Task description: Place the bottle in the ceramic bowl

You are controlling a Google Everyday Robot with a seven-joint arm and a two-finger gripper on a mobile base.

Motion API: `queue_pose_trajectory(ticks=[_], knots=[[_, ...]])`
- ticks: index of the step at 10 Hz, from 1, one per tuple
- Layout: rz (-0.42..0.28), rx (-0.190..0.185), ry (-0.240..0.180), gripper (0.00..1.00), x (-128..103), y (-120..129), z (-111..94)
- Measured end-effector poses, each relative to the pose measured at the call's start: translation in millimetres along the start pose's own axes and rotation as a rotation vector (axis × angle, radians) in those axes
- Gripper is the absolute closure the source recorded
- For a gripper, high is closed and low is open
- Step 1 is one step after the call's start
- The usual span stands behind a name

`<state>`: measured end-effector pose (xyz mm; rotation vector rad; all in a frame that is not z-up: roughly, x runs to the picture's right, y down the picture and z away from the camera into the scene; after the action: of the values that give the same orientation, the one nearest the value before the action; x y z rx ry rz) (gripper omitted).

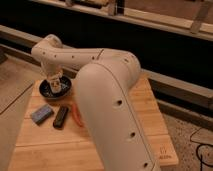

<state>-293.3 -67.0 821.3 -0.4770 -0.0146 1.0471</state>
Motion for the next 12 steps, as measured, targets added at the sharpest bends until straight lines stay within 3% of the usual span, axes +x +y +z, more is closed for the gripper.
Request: queue_pose_trajectory(ticks=[7, 12], knots=[[0.003, 0.002, -0.008, 0.39, -4.4, -7.1, -5.5], [0.025, -0.012, -0.065, 0.39, -10.8, -12.5, -26.2]])
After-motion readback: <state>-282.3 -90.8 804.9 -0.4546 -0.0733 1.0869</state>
